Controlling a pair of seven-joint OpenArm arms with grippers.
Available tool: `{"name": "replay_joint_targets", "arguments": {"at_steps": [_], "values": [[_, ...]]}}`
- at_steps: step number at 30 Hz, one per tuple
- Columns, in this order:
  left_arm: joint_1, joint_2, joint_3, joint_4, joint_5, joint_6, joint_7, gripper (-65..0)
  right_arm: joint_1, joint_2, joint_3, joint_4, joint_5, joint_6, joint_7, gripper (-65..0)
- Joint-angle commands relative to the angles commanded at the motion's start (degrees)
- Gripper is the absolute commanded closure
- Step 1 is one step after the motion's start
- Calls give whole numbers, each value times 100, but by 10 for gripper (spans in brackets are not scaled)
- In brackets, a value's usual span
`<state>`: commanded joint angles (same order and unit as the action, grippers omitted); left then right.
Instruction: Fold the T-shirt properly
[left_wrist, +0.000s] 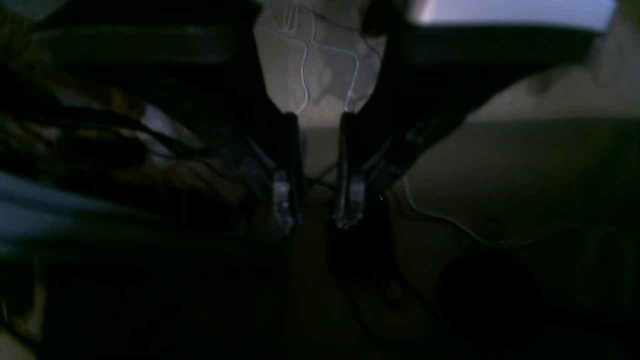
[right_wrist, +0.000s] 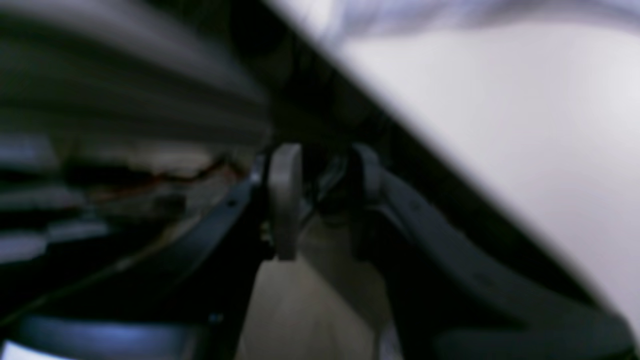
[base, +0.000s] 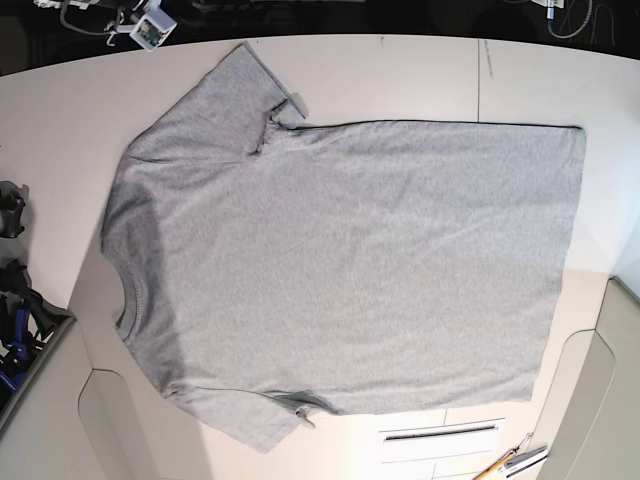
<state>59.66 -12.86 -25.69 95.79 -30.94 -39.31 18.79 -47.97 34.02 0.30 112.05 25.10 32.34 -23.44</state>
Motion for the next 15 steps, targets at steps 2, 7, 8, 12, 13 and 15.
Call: {"name": "replay_joint_targets", "arguments": {"at_steps": [2, 7, 8, 12, 13, 15], "values": [[0, 0, -393, 120, -278, -69, 11, -272, 2, -114, 367, 188, 337, 48, 2, -158], [-136, -7, -1163, 181, -1104, -69, 7, -302, 136, -625, 1259, 304, 992, 24, -63, -284], [-190, -9, -1274, 181, -1200, -69, 9, -302, 201, -702, 1366, 286, 1084, -4, -74, -305], [-422, -168, -1506, 181, -1639, -69, 9, -307, 503, -907, 1473, 201, 1134, -260, -195, -310], [-479, -234, -1508, 181, -1665, -69, 9, -318, 575, -962, 1473, 153, 1134, -271, -267, -310], [-623, -330, -1506, 181, -1661, -69, 13, -363, 649, -1034, 1473, -2, 1134, -343, -275, -312]]}}
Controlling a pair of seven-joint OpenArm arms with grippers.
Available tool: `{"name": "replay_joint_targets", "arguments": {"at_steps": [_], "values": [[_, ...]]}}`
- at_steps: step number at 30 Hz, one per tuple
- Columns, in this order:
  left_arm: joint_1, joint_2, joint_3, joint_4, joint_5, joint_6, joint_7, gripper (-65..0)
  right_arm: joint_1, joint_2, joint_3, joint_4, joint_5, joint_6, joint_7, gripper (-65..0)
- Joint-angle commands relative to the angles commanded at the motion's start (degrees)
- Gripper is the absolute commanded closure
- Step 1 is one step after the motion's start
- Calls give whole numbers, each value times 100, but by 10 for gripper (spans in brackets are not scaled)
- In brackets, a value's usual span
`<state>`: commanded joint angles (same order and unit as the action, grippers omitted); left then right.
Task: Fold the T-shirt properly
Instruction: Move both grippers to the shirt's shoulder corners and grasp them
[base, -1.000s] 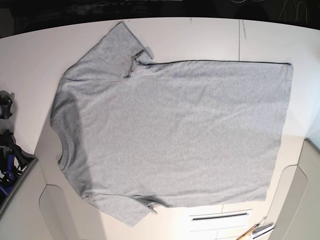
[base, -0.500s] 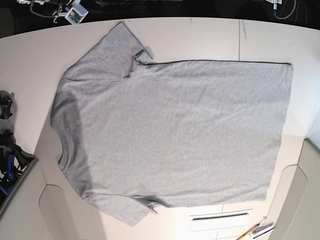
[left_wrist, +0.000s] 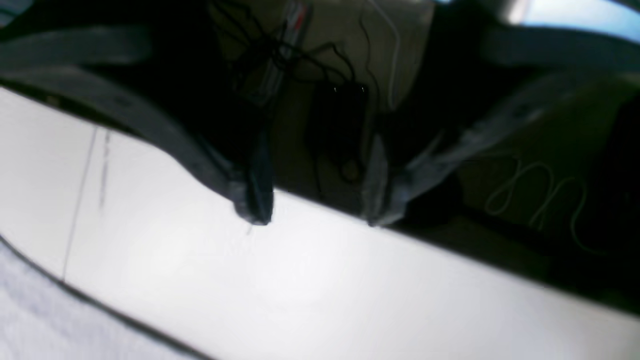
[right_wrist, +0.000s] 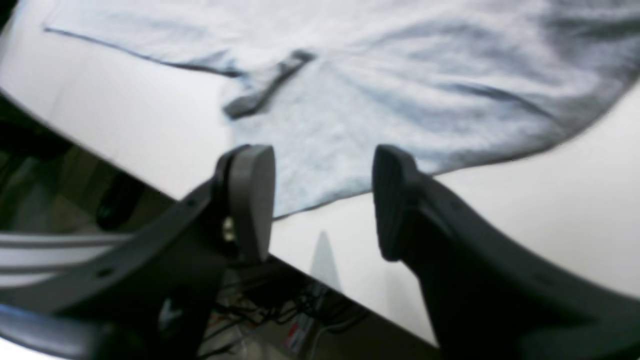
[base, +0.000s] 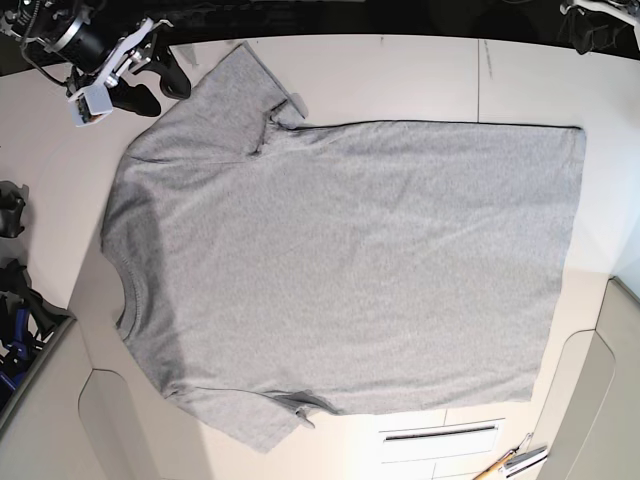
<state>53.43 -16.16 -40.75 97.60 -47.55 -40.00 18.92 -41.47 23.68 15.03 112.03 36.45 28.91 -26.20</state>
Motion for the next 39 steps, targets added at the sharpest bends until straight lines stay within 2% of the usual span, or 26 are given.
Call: {"name": "replay_joint_targets", "arguments": {"at_steps": [2, 4, 8, 11, 13, 18, 22, 29, 35, 39], "values": [[-140, -101, 0, -2, 0, 0, 55, -392, 92, -7, 0, -208, -2, -48, 2, -362], [-264, -229, -7, -2, 24, 0, 109, -394, 146, -9, 2, -358, -4, -46, 2, -393], [-518, -483, -11, -11, 280, 0, 111, -394, 146, -7, 2, -481, -9, -63, -4, -393], [-804, -651, -9, -72, 260, 0, 282, -394, 164, -15, 2, -603, -9, -63, -2, -393], [-1038, -772, -9, -269, 184, 0, 435, -394, 186, -83, 2, -673, -48, -63, 0, -393], [-1626, -1145, 11, -1187, 44, 0, 455, -394, 232, -293, 0, -892, -42, -63, 4, -393], [-1980, -1405, 297, -1801, -372, 0, 710, -394, 413, -291, 2, -1268, 31, -61, 4, -393], [-2411, -1451, 828, -2218, -402, 0, 835, -394, 492, -304, 0, -1523, 219, 2, 0, -393], [-2575, -1449, 1193, -2225, -192, 0, 835, -394, 492, -758, -50, -1523, 216, 7, -31, -393], [-2579, -1447, 1193, -2225, -103, 0, 839, -394, 494, -898, -140, -1523, 219, 116, -83, -393]]}}
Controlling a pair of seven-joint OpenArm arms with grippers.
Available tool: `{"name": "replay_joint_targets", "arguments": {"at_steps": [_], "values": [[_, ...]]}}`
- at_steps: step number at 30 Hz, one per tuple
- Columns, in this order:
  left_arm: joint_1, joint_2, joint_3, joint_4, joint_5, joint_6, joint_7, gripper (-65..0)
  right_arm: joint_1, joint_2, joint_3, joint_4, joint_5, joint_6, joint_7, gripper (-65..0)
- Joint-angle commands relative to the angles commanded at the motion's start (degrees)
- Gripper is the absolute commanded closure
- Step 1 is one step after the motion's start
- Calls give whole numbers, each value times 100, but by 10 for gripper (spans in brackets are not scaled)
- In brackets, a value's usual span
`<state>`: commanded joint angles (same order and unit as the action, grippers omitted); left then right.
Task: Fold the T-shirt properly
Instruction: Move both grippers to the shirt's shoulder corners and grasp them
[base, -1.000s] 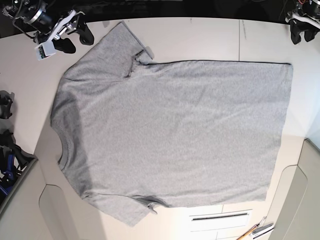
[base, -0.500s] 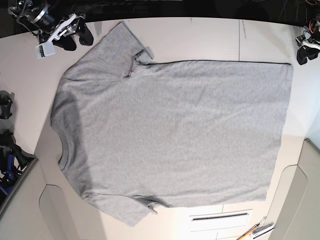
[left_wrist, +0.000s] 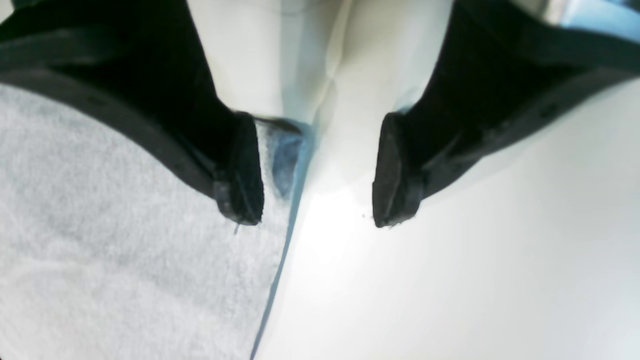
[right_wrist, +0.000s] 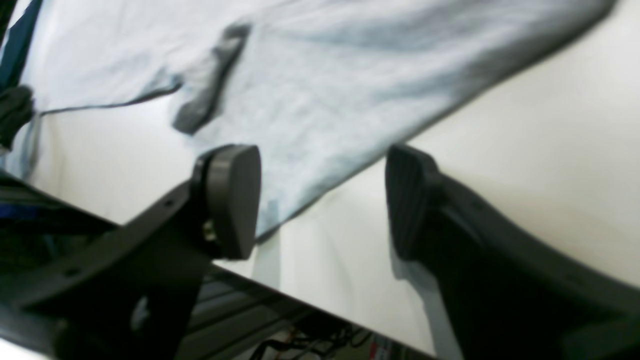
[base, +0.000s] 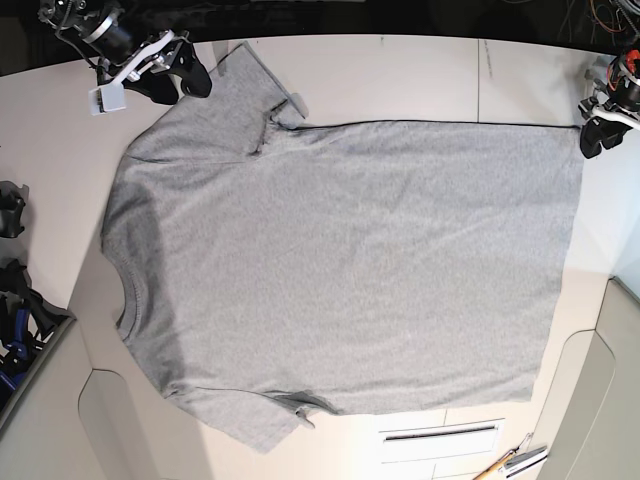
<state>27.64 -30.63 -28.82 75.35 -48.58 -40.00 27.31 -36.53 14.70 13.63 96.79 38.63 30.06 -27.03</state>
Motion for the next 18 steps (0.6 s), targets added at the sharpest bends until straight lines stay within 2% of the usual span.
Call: {"name": "replay_joint_targets", "arguments": {"at_steps": [6, 11, 18], "values": [[4, -2, 0, 0, -61, 0, 369, -393, 0, -61, -210, 0, 44, 0, 2, -393], [17, 0, 0, 2, -361, 0, 837, -393, 2, -61, -319, 0, 42, 0, 22, -393], [15, -2, 9, 7, -350, 0, 1106, -393, 63, -234, -385, 0, 63, 22, 20, -393]]}}
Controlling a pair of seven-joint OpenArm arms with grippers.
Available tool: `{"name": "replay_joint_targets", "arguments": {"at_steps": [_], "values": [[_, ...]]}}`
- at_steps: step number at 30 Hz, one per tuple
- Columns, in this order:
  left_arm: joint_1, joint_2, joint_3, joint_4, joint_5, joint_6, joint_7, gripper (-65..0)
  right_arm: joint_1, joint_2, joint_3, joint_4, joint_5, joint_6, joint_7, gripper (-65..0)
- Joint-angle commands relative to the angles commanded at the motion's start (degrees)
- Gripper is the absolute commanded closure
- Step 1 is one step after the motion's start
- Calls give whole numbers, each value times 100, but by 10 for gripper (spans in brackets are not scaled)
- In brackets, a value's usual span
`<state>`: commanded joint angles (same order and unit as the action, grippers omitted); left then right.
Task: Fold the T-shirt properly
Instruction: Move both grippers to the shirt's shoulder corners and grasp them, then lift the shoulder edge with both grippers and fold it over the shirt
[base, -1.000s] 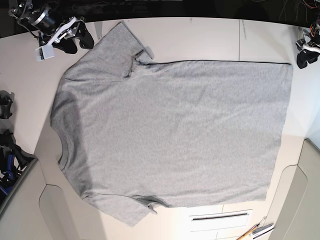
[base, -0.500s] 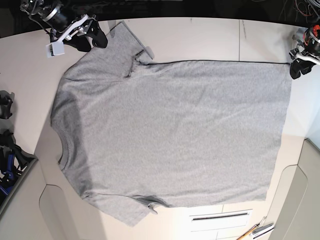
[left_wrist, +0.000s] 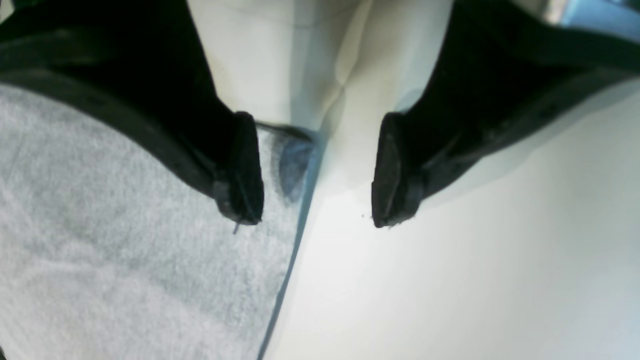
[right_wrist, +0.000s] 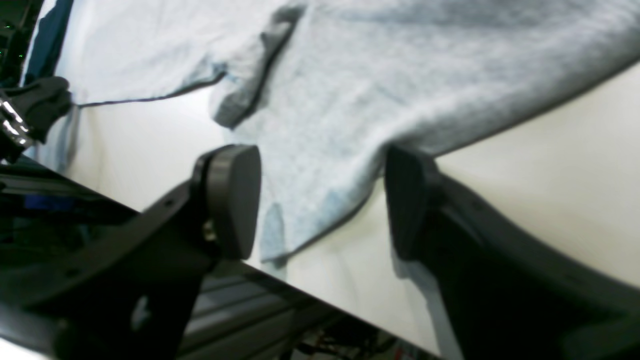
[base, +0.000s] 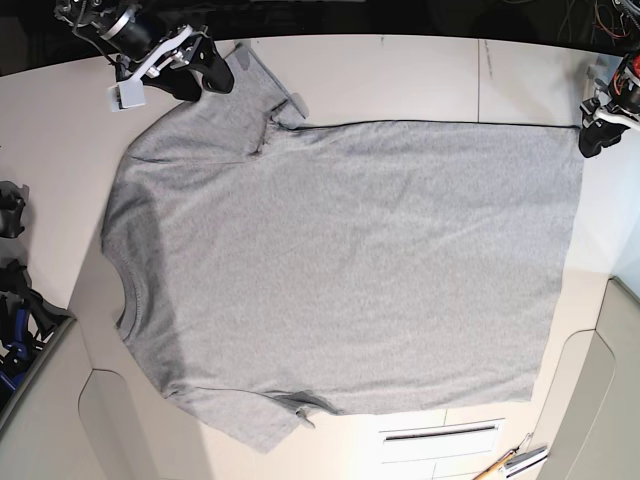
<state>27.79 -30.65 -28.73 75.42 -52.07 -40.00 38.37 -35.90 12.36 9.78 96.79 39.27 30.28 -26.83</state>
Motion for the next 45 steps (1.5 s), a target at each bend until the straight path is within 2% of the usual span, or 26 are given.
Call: {"name": "replay_joint_targets", "arguments": {"at_steps": [9, 12, 16, 24, 26, 29, 30, 31, 35, 37, 40, 43, 45], "values": [[-20, 0, 549, 2, 24, 0, 177, -393, 223, -98, -81, 0, -26, -2, -20, -392], [-15, 0, 557, 20, 48, 0, 234, -393, 223, -98, -81, 0, -28, -2, -20, -392], [-13, 0, 557, 223, 39, 0, 651, -393, 223, -98, -81, 0, -28, -2, -17, -392], [-13, 0, 557, 422, 17, 0, 647, -390, 223, -98, -81, 0, -26, -2, -17, -392], [-13, 2, 557, 422, 20, 0, 647, -347, 223, -98, -81, 0, -26, 0, -17, -392], [-17, 0, 557, 422, 13, 0, 640, -209, 223, -98, -81, 0, -26, 0, 2, -389], [-17, 0, 557, 422, 13, 0, 638, -187, 225, -98, -81, 0, -26, 2, 2, -359], [-17, 0, 557, 422, 13, 0, 616, -175, 225, -98, -81, 2, -26, 9, 2, -300], [-17, 0, 557, 422, -4, 0, 555, -62, 223, -98, -81, 2, -24, 17, 2, -5], [-20, -2, 557, 424, -2, 0, 511, -4, 223, -98, -79, 4, -24, 17, 2, 0], [-20, -4, 557, 424, -2, 0, 354, 0, 223, -101, -79, 33, -26, 22, 0, 0], [-31, -4, 498, 424, -4, 0, 339, 0, 216, -127, 22, 221, -24, 302, -35, 0], [-35, -2, 328, 428, -140, 0, 339, 0, 219, -181, 173, 439, 20, 295, -70, 0]]}}
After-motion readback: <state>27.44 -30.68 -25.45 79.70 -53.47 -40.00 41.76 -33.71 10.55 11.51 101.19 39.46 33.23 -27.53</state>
